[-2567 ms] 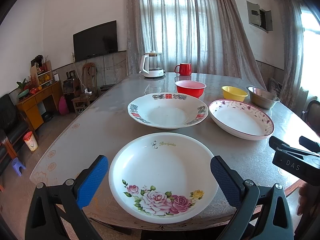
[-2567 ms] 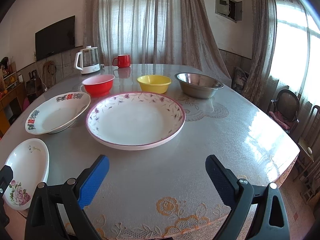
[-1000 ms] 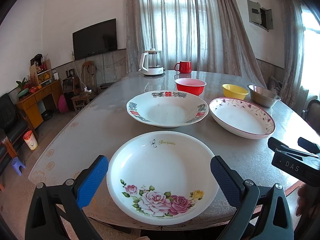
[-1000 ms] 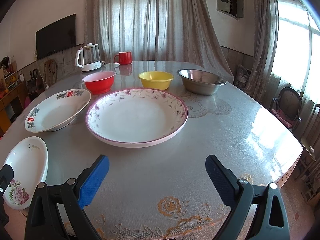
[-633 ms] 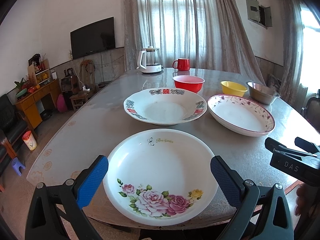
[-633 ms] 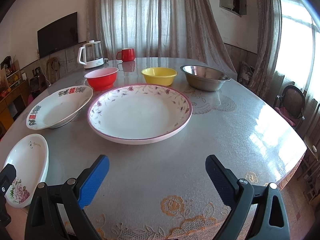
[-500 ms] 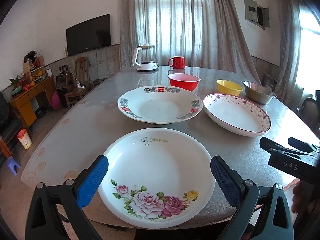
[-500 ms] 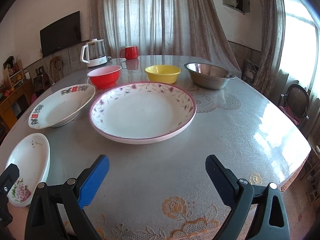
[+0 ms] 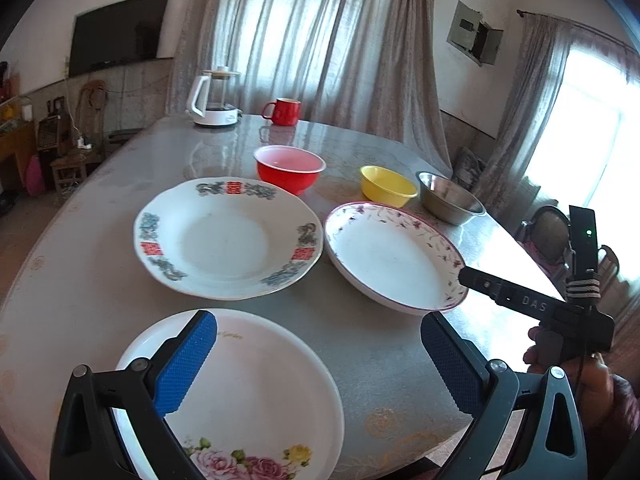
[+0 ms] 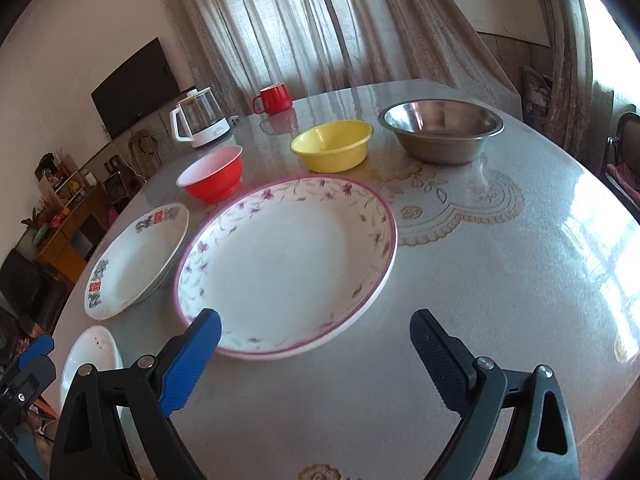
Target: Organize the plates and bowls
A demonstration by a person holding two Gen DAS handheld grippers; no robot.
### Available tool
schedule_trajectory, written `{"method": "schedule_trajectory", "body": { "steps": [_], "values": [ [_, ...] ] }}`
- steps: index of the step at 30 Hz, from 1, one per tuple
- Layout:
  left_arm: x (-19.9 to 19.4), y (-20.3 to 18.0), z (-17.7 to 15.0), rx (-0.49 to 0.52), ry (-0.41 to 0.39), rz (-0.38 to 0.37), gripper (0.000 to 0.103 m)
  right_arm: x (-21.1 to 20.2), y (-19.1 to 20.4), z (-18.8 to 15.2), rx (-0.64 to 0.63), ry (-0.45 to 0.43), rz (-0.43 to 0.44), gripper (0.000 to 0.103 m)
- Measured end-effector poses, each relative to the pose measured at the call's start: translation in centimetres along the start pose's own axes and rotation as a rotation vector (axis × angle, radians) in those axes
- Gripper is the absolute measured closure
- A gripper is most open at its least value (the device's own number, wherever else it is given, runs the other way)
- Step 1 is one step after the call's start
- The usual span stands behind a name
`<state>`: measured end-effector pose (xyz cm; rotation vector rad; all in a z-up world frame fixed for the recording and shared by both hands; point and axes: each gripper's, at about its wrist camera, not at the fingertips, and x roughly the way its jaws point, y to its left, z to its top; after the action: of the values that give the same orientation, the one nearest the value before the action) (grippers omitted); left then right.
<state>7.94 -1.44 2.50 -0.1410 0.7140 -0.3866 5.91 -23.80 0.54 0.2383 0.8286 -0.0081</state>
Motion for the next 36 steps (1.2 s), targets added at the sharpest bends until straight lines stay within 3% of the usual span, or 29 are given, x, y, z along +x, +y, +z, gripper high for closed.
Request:
{"method": "schedule_trajectory", "body": {
  "steps": [2,7,8,18,21,27,31,36],
  "values": [
    [0.9,-0.6,0.9,0.005,0.024,-0.034,0.0,0.5,-0.4,1.0,-0.016,0.012,-0.015,0.014],
    [3.1,-1.2,2.5,-0.013,0.075,-0.063,0.0,3.0,-2.2,2.8,-0.009,0.053,-0.056,0.061],
    [3.5,-1.4,2.8,-0.004,0.085,-0.064,0.0,3.6,-2.7,3.2,0.0,0.061,-0.059,0.064],
    [8.1,-2.6,4.5,-0.007,0.208,0.011,0.003,7.4,-4.9,5.8,-0.004,0.128,-0.053,0.066],
    [9.5,-2.9,4.6,0.011,0.244,0.032,0.02,8.5,-5.1,6.4,-0.017,0.152,-0.041,0.066],
    [11.6,-3.7,4.6,0.056,0.295,0.059,0.042,9.7,-5.0,6.6,-0.051,0.177,-0.017,0.081],
    [12.6,-3.8,4.4,0.068,0.32,0.069,0.061,9.9,-5.0,6.8,-0.069,0.184,-0.001,0.082],
    [13.2,-4.1,4.2,0.083,0.323,0.073,0.063,10.2,-4.8,7.1,-0.104,0.209,0.017,0.082]
  ]
}}
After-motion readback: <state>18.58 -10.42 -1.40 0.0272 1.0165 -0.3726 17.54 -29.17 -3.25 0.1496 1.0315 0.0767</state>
